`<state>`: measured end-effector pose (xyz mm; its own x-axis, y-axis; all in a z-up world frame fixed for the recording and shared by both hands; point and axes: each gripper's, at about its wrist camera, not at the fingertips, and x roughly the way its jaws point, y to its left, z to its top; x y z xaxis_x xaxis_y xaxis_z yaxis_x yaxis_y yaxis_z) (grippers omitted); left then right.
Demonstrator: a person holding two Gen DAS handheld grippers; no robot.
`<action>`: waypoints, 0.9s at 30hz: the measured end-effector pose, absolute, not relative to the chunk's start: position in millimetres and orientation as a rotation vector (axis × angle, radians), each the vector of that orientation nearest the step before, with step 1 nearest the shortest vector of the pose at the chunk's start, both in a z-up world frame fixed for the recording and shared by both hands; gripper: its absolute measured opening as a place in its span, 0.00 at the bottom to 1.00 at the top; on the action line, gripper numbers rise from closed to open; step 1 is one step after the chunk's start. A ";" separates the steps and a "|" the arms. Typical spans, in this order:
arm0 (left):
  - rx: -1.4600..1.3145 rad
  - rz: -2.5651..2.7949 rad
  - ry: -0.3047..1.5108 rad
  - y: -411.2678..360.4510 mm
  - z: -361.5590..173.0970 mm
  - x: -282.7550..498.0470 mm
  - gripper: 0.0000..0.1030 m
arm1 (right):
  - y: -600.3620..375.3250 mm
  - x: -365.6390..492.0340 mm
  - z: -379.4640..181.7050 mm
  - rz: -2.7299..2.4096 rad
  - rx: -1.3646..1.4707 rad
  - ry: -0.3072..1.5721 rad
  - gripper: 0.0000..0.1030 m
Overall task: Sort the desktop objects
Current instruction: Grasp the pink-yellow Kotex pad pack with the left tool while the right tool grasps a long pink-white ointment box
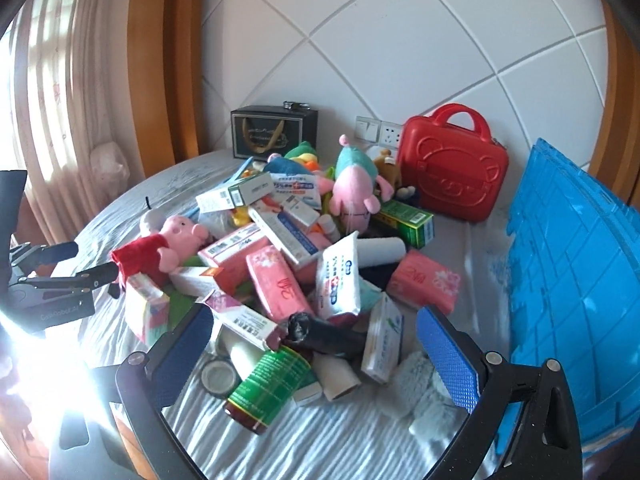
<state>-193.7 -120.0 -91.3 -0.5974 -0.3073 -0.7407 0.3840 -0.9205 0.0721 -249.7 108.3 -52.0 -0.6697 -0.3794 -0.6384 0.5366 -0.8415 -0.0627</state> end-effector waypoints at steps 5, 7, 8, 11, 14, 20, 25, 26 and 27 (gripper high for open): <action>1.235 -2.424 0.242 -132.7 -120.2 -193.2 0.74 | 106.9 -262.5 -71.1 -2.381 0.915 0.327 1.00; 1.265 -2.387 0.276 -139.1 -131.5 -192.9 0.74 | 104.0 -268.6 -80.2 -2.348 0.939 0.329 1.00; 1.277 -2.373 0.281 -142.1 -137.4 -192.9 0.74 | 102.4 -270.8 -84.4 -2.336 0.948 0.332 1.00; 1.317 -2.333 0.280 -151.3 -154.4 -193.2 0.74 | 95.7 -277.1 -98.0 -2.300 0.993 0.345 1.00; 1.346 -2.306 0.250 -159.6 -169.0 -197.0 0.74 | 87.1 -281.4 -109.6 -2.266 1.025 0.386 1.00; 1.403 -2.348 0.235 -170.4 -187.0 -211.8 0.74 | 69.7 -285.7 -122.7 -2.248 1.070 0.427 1.00; 1.463 -2.392 0.201 -172.8 -200.9 -226.5 0.74 | 48.7 -289.3 -128.0 -2.242 1.094 0.472 1.00; 1.466 -2.407 0.201 -174.0 -202.6 -229.5 0.74 | 44.5 -289.6 -128.7 -2.240 1.094 0.481 1.00; 1.463 -2.420 0.204 -175.8 -203.1 -232.8 0.74 | 40.4 -290.0 -129.4 -2.238 1.093 0.490 1.00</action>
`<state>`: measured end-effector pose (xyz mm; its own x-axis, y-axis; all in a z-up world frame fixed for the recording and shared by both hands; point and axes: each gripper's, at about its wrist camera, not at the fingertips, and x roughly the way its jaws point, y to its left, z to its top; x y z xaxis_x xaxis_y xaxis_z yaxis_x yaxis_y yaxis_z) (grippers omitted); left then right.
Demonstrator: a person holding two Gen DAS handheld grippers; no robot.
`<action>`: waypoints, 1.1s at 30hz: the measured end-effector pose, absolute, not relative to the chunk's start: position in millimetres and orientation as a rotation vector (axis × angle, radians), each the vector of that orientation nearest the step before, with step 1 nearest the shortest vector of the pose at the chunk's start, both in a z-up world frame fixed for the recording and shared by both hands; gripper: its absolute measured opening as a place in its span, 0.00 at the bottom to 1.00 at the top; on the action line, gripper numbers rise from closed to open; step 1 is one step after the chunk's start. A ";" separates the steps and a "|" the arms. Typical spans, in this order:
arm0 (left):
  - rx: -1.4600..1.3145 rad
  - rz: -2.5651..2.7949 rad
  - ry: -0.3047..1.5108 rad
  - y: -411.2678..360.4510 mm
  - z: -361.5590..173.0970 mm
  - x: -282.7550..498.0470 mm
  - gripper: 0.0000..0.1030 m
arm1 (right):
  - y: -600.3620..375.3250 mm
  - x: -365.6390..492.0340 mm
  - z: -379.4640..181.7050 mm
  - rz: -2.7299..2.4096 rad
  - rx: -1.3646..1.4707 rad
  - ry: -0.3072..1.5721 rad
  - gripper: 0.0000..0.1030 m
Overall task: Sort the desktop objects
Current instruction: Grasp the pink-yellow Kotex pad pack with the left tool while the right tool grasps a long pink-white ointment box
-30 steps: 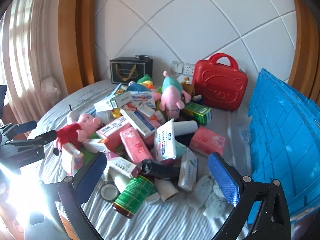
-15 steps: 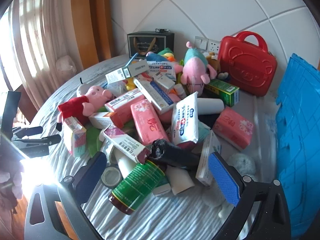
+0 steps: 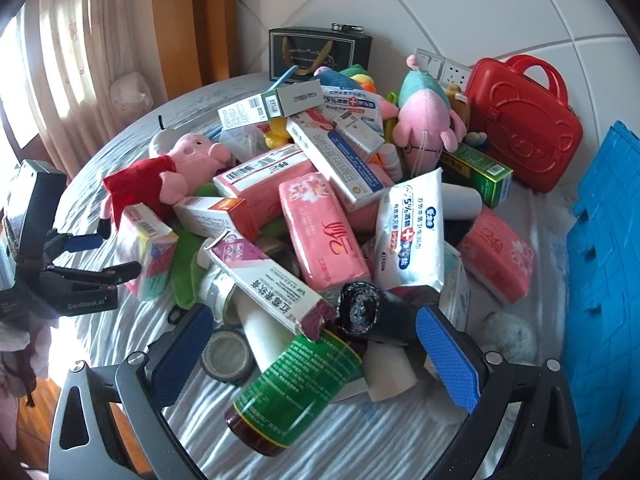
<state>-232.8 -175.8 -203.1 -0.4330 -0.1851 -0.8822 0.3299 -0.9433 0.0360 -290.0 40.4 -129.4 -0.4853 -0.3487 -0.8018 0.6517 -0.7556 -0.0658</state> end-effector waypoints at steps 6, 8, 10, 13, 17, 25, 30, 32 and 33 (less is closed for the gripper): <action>1.478 -2.461 0.209 -178.2 -206.6 -258.6 0.74 | 19.4 -295.6 -133.8 -2.227 1.086 0.528 1.00; 1.511 -2.482 0.188 -170.5 -206.2 -262.2 0.74 | 12.7 -298.7 -136.3 -2.218 1.093 0.539 1.00; 1.515 -2.502 0.136 -161.0 -205.4 -261.0 0.74 | 6.3 -299.5 -138.3 -2.204 1.091 0.565 1.00; 1.550 -2.445 0.080 -159.4 -216.6 -267.9 0.74 | -2.7 -299.3 -142.8 -2.173 1.085 0.613 1.00; 1.611 -2.401 0.225 -174.0 -230.6 -277.5 0.74 | -14.4 -301.6 -150.3 -2.137 1.083 0.634 0.99; 1.529 -2.463 0.264 -157.2 -197.1 -260.9 0.67 | -30.2 -309.0 -169.2 -2.060 1.112 0.667 0.75; 1.486 -2.447 0.262 -145.0 -188.4 -260.0 0.67 | -28.5 -316.4 -178.8 -2.063 1.129 0.716 0.69; 1.484 -2.445 0.254 -141.6 -186.9 -261.4 0.67 | -28.5 -315.7 -177.3 -2.070 1.113 0.732 0.57; 1.481 -2.444 0.248 -140.3 -186.2 -262.2 0.67 | -28.5 -315.0 -176.8 -2.057 1.114 0.724 0.52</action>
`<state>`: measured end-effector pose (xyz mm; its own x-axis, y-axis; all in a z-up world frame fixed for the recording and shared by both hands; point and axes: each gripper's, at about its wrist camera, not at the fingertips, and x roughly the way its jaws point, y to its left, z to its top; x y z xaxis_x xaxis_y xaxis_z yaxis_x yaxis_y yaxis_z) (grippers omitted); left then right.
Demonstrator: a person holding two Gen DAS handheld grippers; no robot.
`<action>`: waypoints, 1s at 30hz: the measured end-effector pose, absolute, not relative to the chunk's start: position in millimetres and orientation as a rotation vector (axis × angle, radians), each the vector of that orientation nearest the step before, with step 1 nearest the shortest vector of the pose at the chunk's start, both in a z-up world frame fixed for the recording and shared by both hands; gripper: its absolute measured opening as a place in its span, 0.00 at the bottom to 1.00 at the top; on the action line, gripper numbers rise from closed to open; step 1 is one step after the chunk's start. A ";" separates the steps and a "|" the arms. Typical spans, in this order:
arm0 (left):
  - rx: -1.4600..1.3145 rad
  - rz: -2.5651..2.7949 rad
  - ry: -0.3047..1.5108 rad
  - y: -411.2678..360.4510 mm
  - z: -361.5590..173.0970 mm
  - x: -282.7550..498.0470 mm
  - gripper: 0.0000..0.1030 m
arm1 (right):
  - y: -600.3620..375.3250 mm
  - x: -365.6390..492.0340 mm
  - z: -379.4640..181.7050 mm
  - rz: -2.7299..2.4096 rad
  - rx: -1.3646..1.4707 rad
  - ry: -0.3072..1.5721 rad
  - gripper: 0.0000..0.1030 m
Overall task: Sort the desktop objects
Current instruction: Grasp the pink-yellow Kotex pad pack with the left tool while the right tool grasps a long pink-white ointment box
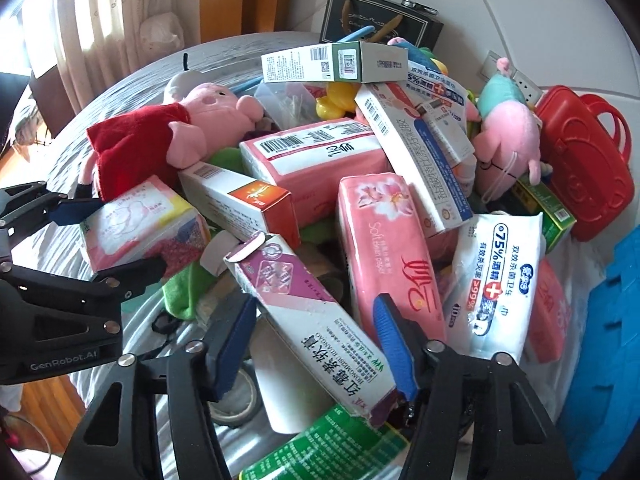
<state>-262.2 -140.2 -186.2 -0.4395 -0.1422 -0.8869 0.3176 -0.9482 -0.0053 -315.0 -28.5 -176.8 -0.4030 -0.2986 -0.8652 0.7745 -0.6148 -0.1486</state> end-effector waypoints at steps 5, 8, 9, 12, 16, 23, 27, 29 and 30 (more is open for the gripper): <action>1.450 -2.467 0.219 -126.9 -175.7 -260.3 0.53 | -27.8 -308.7 -183.0 -2.022 1.124 0.731 0.43; 1.448 -2.483 0.181 -121.7 -173.8 -261.4 0.52 | -25.5 -307.2 -184.1 -2.020 1.128 0.696 0.31; 1.459 -2.472 0.168 -120.9 -176.4 -262.5 0.52 | -24.5 -307.0 -183.0 -2.023 1.131 0.682 0.27; 1.492 -2.447 0.187 -126.4 -183.9 -259.1 0.52 | -20.3 -306.7 -176.4 -2.040 1.134 0.628 0.27; 1.531 -2.418 0.263 -144.1 -192.0 -254.1 0.63 | -13.1 -306.1 -174.9 -2.049 1.154 0.588 0.27; 1.648 -2.364 0.316 -147.2 -218.4 -263.0 0.74 | -4.9 -308.3 -186.0 -2.051 1.216 0.511 0.27; 1.722 -2.298 0.354 -146.8 -239.1 -268.9 0.74 | -4.7 -309.0 -187.3 -2.058 1.221 0.511 0.28; 1.742 -2.284 0.395 -148.1 -247.7 -269.0 0.74 | -3.1 -309.6 -187.3 -2.061 1.225 0.499 0.29; 1.724 -2.296 0.395 -147.2 -247.4 -268.0 0.74 | -2.3 -309.8 -187.7 -2.064 1.228 0.494 0.30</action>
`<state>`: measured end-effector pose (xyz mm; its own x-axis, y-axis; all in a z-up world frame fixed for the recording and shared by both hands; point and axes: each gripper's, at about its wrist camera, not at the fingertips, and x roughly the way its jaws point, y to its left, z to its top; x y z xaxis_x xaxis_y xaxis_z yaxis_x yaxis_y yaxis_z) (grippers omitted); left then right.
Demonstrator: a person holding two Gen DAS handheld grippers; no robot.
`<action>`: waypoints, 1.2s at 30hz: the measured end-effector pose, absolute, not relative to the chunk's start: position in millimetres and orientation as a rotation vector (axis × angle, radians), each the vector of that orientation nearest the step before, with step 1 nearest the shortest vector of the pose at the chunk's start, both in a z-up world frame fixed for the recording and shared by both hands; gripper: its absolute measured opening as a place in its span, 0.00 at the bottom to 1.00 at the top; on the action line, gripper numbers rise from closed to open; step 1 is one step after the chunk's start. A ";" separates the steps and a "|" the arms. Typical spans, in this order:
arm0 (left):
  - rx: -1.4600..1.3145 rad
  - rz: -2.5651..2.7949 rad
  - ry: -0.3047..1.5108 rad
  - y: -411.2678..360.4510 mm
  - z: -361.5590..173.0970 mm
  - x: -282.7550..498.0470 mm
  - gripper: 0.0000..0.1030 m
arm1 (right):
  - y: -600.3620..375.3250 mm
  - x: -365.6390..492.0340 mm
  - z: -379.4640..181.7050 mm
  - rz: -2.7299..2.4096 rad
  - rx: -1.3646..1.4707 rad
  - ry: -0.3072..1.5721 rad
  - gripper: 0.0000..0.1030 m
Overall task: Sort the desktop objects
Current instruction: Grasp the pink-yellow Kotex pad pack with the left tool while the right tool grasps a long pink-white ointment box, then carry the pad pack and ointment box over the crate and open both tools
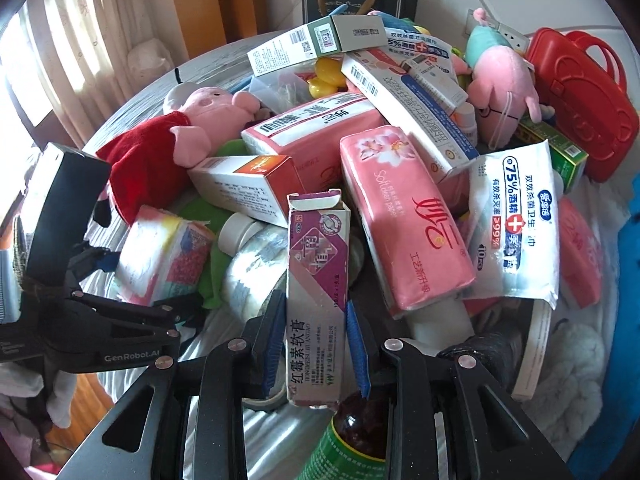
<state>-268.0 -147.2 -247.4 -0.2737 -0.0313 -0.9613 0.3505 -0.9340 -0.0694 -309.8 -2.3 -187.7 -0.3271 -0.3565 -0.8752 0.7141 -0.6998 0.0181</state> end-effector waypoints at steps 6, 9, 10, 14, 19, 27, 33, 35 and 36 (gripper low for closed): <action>1.762 -2.315 0.262 -128.4 -256.8 -277.0 1.00 | 3.1 -310.5 -193.3 -2.057 1.262 0.454 0.40; 1.747 -2.311 0.279 -126.0 -258.2 -278.4 1.00 | 4.2 -310.1 -194.2 -2.057 1.266 0.444 0.43; 1.742 -2.312 0.282 -125.9 -258.7 -278.8 1.00 | 4.8 -309.8 -194.1 -2.056 1.267 0.441 0.44; 1.723 -2.299 0.295 -127.3 -255.3 -277.8 0.81 | 10.5 -309.7 -193.9 -2.055 1.281 0.403 0.44; 1.669 -2.316 0.273 -126.1 -237.6 -268.6 0.69 | 17.0 -310.3 -191.9 -2.032 1.343 0.313 0.45; 1.559 -2.388 0.155 -111.1 -214.8 -263.9 0.69 | 6.0 -302.6 -201.5 -2.067 1.397 0.285 0.38; 1.442 -2.463 0.068 -102.3 -182.2 -251.5 0.69 | 12.2 -301.1 -177.5 -2.124 1.316 0.266 0.10; 1.382 -2.503 0.058 -103.4 -164.8 -251.0 0.69 | 16.5 -299.4 -160.3 -2.142 1.270 0.247 0.09; 1.363 -2.519 0.055 -107.3 -155.6 -252.9 0.69 | 14.9 -298.7 -153.1 -2.160 1.251 0.259 0.09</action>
<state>-252.9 -107.3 -155.6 -0.5181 -0.2223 -0.8259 0.2582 -0.9612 0.0968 -298.7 14.9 -153.1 -0.3573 -0.4158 -0.8363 0.6015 -0.7875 0.1345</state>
